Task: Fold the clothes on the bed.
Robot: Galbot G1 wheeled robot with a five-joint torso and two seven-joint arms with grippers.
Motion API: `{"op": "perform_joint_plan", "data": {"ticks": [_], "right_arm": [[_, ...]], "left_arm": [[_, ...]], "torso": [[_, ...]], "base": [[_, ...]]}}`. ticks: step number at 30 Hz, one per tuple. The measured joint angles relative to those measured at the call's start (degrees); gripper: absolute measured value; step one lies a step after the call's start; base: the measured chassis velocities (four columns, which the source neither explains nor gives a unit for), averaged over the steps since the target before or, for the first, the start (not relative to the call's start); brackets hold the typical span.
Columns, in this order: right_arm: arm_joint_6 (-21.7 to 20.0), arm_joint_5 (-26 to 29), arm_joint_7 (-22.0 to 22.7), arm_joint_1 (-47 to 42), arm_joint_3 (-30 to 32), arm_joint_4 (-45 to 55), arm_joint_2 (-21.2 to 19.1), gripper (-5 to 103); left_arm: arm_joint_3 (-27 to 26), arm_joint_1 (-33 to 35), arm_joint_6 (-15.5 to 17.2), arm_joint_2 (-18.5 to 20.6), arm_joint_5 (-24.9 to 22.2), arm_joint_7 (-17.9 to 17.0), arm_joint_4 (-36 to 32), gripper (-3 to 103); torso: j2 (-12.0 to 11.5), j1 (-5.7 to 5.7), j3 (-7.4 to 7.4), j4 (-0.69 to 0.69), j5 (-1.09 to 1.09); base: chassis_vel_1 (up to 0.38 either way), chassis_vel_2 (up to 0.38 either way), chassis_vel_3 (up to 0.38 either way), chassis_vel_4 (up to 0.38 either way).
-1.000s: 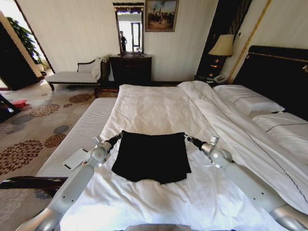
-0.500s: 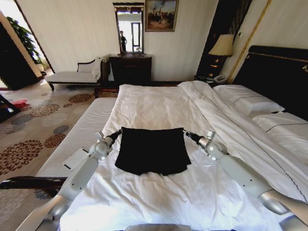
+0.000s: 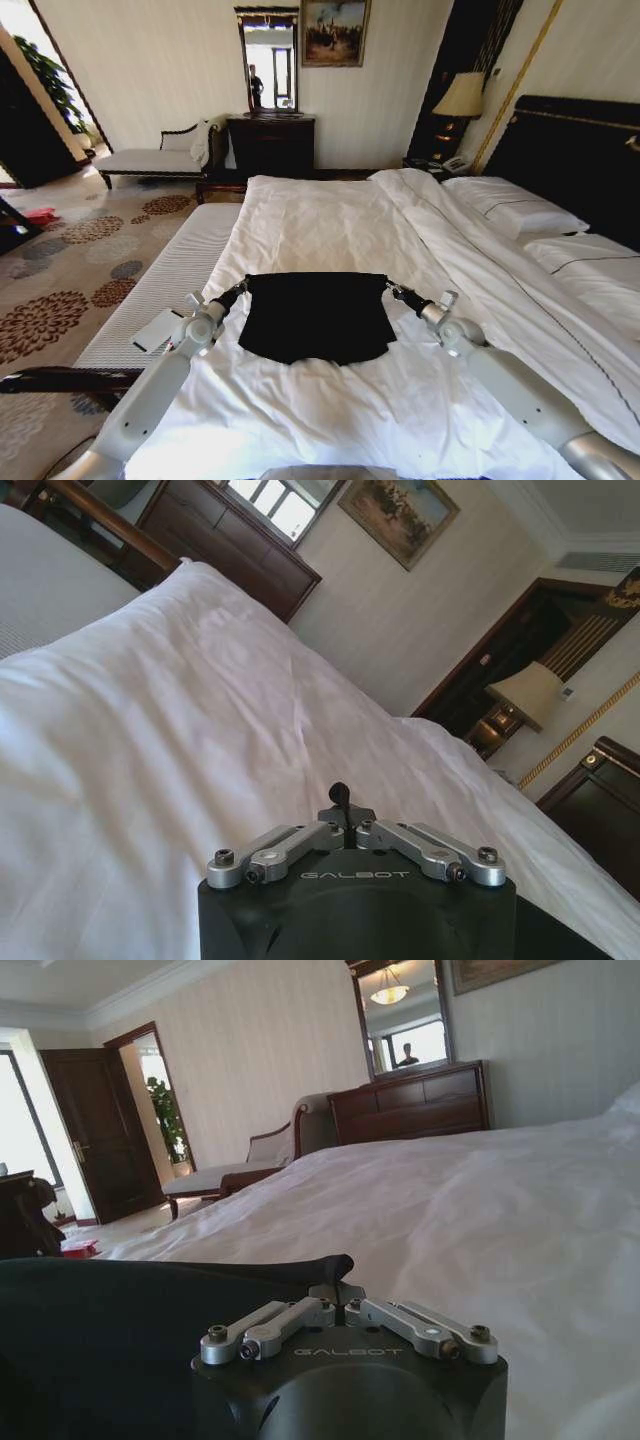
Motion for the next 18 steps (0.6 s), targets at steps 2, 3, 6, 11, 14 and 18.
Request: {"op": "perform_joint_plan", "data": {"ticks": [2,3,6,11,14,18], "right_arm": [[0.6,-0.8,-0.2,-0.6,0.4,0.4,0.0,0],[1.1,-1.5,-0.3,-1.3,0.9,0.8,-0.1,0],[1.7,-2.3,-0.5,-2.6,1.9,1.5,-0.2,0],[2.2,-3.9,-0.8,-7.0,5.9,4.4,-0.8,0],[2.5,-4.9,-0.8,-11.4,9.3,7.1,-0.9,0],[3.1,-6.7,-0.9,-15.9,12.2,8.8,-0.5,0]], "left_arm": [[-0.5,1.4,-0.2,0.3,0.7,0.5,-0.7,0],[-1.0,2.9,-0.3,0.5,1.5,1.0,-1.4,0],[-2.0,5.1,-0.8,1.2,3.1,1.8,-2.9,0],[-3.9,9.1,-1.6,3.3,5.1,2.6,-6.4,0],[-4.9,11.5,-2.0,4.6,5.3,2.7,-8.7,0],[-5.6,13.6,-2.6,5.5,6.1,3.2,-9.5,0]], "torso": [[0.0,0.00,0.00,0.01,0.01],[0.0,0.00,0.00,0.02,0.00],[0.0,-0.01,0.00,0.03,-0.01],[0.0,0.00,0.00,0.02,0.00],[0.0,0.00,0.01,0.01,0.00],[0.0,-0.01,0.00,0.00,0.00]], "base": [[0.000,0.000,0.000,0.000],[0.000,0.000,0.000,0.000],[0.000,0.000,0.000,0.000],[0.000,0.000,0.000,0.000],[0.000,0.000,0.000,0.000],[0.000,0.000,0.000,0.000]]}}
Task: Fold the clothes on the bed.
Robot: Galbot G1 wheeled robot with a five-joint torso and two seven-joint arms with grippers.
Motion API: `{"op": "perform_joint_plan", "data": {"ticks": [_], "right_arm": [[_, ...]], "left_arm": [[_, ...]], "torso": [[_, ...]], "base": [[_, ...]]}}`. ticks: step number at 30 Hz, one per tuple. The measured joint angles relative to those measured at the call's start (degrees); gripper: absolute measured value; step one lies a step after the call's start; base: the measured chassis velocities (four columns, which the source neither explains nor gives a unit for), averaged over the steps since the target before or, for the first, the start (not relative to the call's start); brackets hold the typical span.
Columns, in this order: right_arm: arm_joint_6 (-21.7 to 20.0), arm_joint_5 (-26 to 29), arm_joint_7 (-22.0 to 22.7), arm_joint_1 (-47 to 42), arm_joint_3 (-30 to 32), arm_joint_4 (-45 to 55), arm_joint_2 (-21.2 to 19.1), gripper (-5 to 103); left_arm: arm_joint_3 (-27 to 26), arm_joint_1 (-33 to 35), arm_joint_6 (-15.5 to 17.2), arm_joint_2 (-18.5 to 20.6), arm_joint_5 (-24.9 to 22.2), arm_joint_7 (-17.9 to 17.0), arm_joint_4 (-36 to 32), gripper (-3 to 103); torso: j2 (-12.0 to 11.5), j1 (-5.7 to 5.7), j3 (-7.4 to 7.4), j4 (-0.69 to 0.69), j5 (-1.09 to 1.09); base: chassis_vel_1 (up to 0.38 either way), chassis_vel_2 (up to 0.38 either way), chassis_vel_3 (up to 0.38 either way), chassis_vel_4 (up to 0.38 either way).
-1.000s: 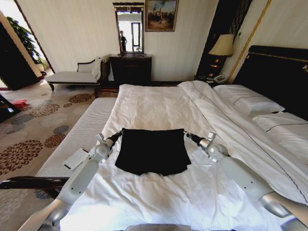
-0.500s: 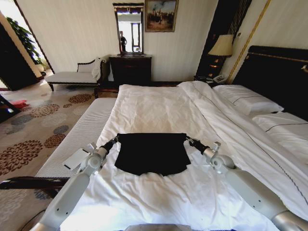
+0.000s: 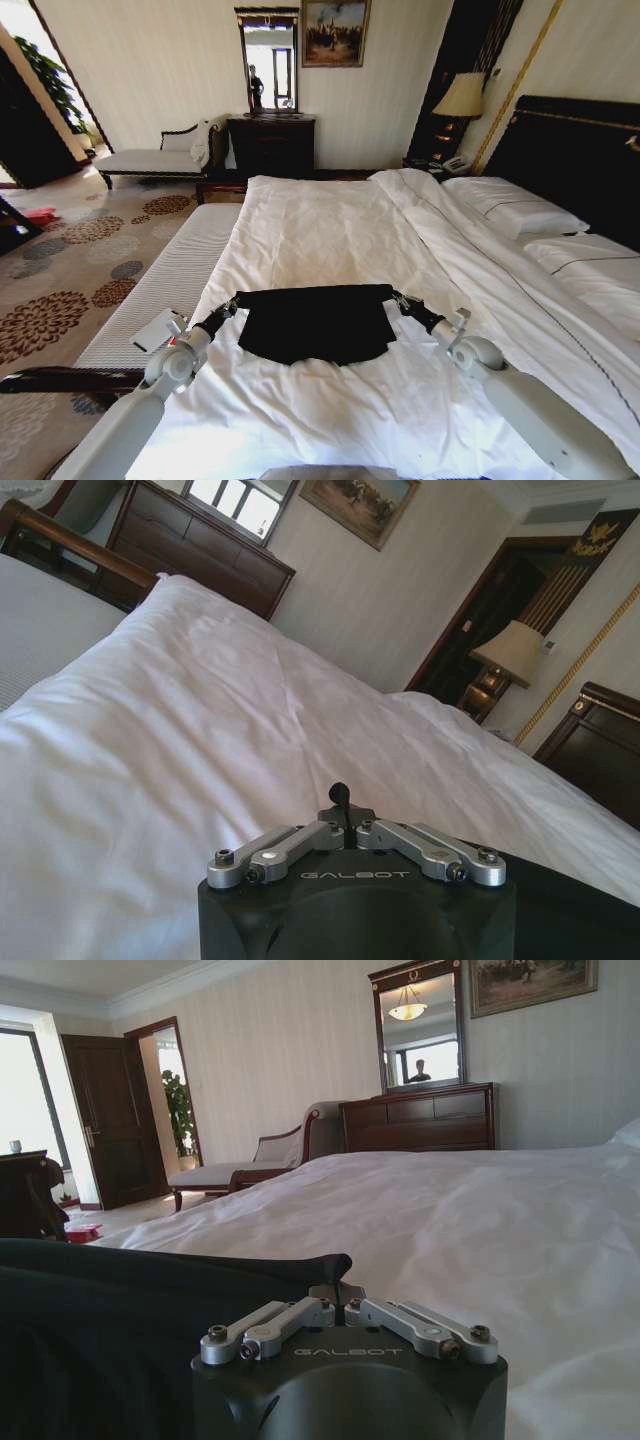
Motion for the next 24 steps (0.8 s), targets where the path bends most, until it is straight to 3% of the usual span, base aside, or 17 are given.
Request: {"op": "perform_joint_plan", "data": {"ticks": [10,24], "right_arm": [[1.1,-3.9,0.1,-5.2,1.6,1.1,2.8,0],[1.2,-5.3,0.3,-10.3,4.2,3.7,3.1,0]], "left_arm": [[-1.0,5.3,-1.3,-0.4,2.6,0.1,-0.8,0],[-2.2,9.6,-2.5,-1.4,4.2,0.1,-1.7,0]], "torso": [[0.0,0.01,0.00,0.02,0.01],[0.0,0.01,0.00,0.01,0.00]], "base": [[0.000,0.000,0.000,0.000],[0.000,0.000,0.000,0.000]]}}
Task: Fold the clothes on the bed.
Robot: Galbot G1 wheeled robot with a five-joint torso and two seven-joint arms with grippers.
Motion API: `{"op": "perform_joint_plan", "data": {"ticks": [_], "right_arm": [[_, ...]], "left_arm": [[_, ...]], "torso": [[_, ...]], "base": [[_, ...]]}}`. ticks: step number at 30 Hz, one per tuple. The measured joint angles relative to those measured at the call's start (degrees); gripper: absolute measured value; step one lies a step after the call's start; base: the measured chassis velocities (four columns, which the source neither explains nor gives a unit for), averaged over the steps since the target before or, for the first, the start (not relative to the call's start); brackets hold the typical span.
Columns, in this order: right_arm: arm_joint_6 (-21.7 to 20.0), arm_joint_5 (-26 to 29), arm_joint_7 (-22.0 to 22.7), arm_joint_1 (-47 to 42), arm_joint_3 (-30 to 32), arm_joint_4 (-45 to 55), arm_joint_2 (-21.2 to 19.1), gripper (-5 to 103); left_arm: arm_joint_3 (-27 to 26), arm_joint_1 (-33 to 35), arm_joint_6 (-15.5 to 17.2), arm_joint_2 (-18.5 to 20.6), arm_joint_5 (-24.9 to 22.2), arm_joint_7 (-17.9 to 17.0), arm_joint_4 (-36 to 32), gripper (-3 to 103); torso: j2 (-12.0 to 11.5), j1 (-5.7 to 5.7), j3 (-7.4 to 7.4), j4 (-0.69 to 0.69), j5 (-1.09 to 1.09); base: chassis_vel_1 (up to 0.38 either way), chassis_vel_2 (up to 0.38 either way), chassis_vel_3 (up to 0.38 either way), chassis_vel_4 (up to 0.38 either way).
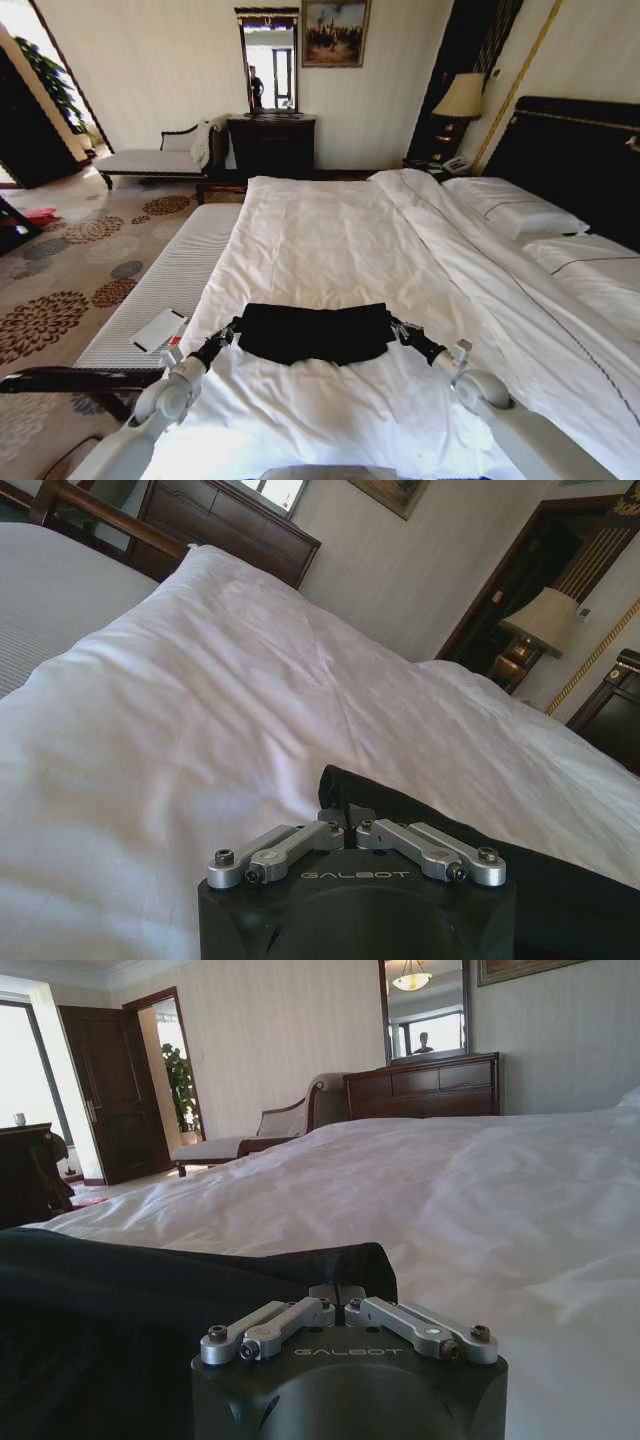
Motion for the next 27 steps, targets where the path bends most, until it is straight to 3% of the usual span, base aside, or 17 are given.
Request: {"op": "perform_joint_plan", "data": {"ticks": [22,24,26,27], "right_arm": [[1.0,-3.5,-0.8,-5.1,2.7,0.2,1.5,0],[1.0,-3.5,-1.0,-5.3,3.0,0.5,1.5,5],[1.0,-3.4,-1.1,-5.7,3.5,1.0,1.2,16],[1.0,-3.3,-1.2,-6.1,3.9,1.5,1.1,16]], "left_arm": [[0.5,0.8,-0.6,-1.3,2.8,-0.9,1.0,-2],[0.5,0.9,-0.5,-1.3,4.2,-1.5,0.7,3],[0.2,1.0,-0.4,-1.6,7.9,-2.0,0.0,14],[-0.1,1.1,-0.4,-1.8,9.2,-2.1,-0.7,19]], "torso": [[0.0,0.00,0.00,0.00,0.00],[0.0,0.00,0.00,0.01,0.01],[0.0,0.01,0.00,0.01,0.00],[0.0,0.00,0.00,0.01,0.01]], "base": [[0.000,0.000,0.000,0.000],[0.000,0.000,0.000,0.000],[0.000,0.000,0.000,0.000],[0.000,0.000,0.000,0.000]]}}
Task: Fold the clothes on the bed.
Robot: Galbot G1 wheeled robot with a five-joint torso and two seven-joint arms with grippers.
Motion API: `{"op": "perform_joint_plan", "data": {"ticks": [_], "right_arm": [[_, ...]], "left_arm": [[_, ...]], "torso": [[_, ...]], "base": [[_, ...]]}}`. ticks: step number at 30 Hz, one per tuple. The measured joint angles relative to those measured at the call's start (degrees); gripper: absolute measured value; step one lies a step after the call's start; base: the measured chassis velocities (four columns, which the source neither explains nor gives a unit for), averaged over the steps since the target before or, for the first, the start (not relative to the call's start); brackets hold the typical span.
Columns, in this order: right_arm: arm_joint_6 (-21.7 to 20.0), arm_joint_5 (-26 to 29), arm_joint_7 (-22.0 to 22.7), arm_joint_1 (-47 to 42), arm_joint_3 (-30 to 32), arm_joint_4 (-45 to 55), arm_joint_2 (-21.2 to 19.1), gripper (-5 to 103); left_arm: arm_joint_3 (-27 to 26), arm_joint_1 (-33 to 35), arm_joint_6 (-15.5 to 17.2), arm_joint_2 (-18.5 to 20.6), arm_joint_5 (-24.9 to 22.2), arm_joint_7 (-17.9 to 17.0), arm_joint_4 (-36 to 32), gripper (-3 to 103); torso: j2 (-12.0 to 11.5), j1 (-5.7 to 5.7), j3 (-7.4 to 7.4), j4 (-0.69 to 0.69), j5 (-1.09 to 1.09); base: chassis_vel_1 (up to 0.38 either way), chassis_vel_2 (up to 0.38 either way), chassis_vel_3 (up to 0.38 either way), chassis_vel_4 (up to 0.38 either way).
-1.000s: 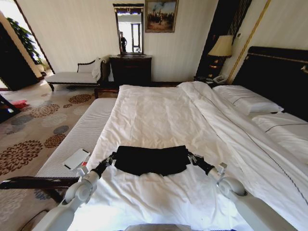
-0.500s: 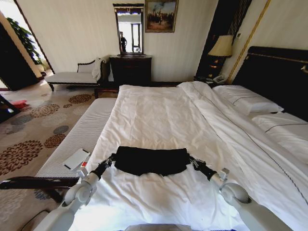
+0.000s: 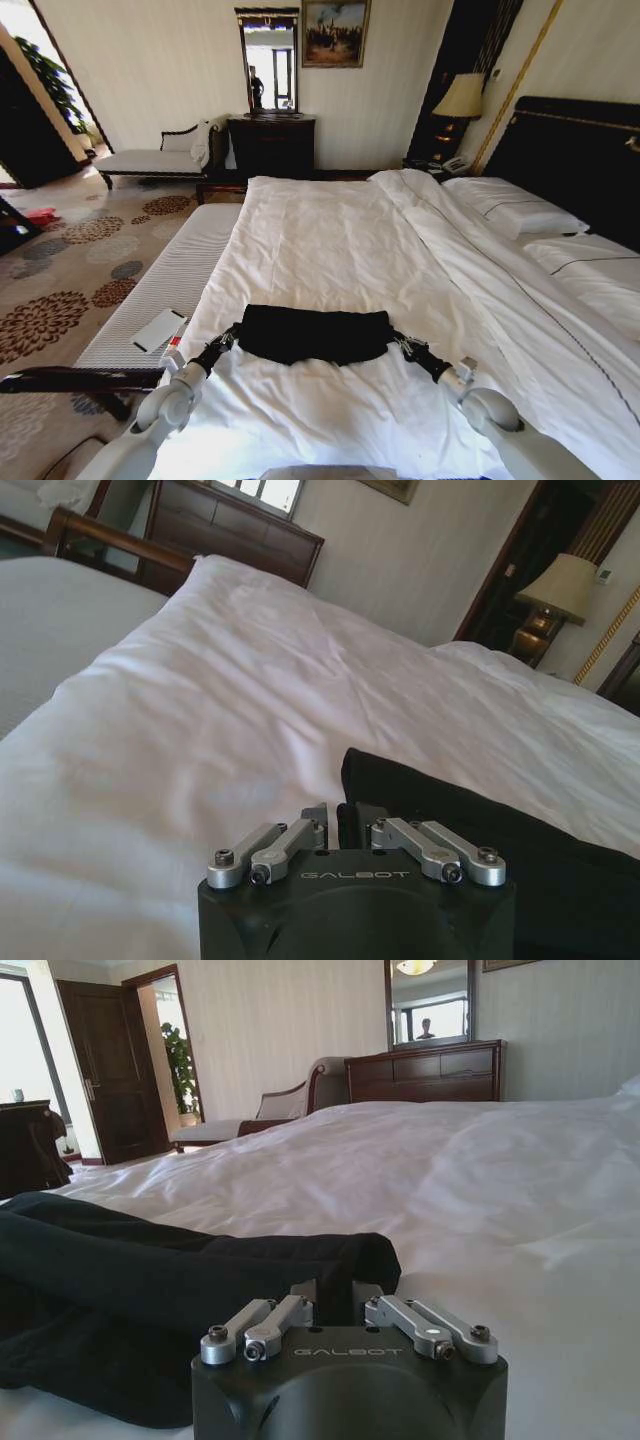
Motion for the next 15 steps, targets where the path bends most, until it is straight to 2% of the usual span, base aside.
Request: {"op": "perform_joint_plan", "data": {"ticks": [1,2,3,4,7,8,9,10,12,13,14,15], "right_arm": [[0.0,0.0,0.0,-0.2,0.2,0.2,-0.1,22],[0.0,0.0,0.0,-0.2,0.2,0.2,-0.1,22],[0.1,0.0,-0.1,-1.2,1.0,1.3,-0.4,27],[0.1,0.1,-0.2,-1.7,1.4,2.0,-0.5,32],[0.2,1.0,0.1,-3.2,3.0,5.0,-0.9,49],[0.2,1.0,0.1,-3.2,3.0,5.0,-0.9,49],[0.2,1.2,0.3,-3.2,3.1,5.5,-1.0,49],[0.2,1.5,0.9,-2.7,3.2,6.2,-1.3,54],[-0.3,1.6,2.1,0.6,2.0,6.5,-2.5,65],[-0.3,1.6,2.1,0.6,2.0,6.5,-2.5,65],[-0.5,1.5,2.2,1.5,1.5,6.4,-2.7,70],[-0.7,1.4,2.5,3.2,0.4,5.9,-3.1,70]], "left_arm": [[-0.1,0.1,0.0,-0.1,0.4,0.0,-0.3,19],[-0.1,0.1,0.0,-0.1,0.4,0.0,-0.3,19],[-0.5,0.4,0.0,-0.2,1.7,0.0,-1.7,30],[-0.7,0.6,-0.1,-0.2,2.2,0.0,-2.4,30],[-1.9,1.5,-0.7,0.0,3.0,0.0,-5.0,46],[-1.9,1.5,-0.7,0.0,3.0,0.0,-5.0,46],[-2.3,1.6,-0.7,0.0,3.0,-0.1,-5.3,51],[-2.9,1.6,-0.8,0.0,2.9,-0.3,-5.7,51],[-4.8,1.4,-1.1,0.0,2.0,-1.1,-6.0,62],[-4.8,1.4,-1.1,0.0,2.0,-1.1,-6.0,62],[-5.1,1.3,-1.2,0.1,2.0,-1.2,-6.0,68],[-5.5,1.3,-1.4,0.3,2.1,-1.3,-6.0,74]], "torso": [[0.0,0.00,0.00,0.00,0.00],[0.0,0.00,0.00,0.00,0.00],[0.0,0.00,0.00,0.00,-0.01],[0.0,0.00,0.00,-0.01,-0.01],[0.0,0.00,0.00,-0.02,-0.01],[0.0,0.00,0.00,-0.02,-0.01],[0.0,0.00,0.00,-0.02,0.00],[0.0,0.00,0.00,-0.02,0.00],[0.0,0.00,0.00,-0.01,-0.03],[0.0,0.00,0.00,-0.01,-0.03],[0.0,0.00,0.00,-0.01,-0.02],[0.0,0.00,0.00,0.00,-0.02]], "base": [[0.000,0.000,0.000,0.000],[0.000,0.000,0.000,0.000],[0.000,0.000,0.000,0.000],[0.000,0.000,0.000,0.000],[0.000,0.000,0.000,0.000],[0.000,0.000,0.000,0.000],[0.000,0.000,0.000,0.000],[0.000,0.000,0.000,0.000],[0.000,0.000,0.000,0.000],[0.000,0.000,0.000,0.000],[0.000,0.000,0.000,0.000],[0.000,0.000,0.000,0.000]]}}
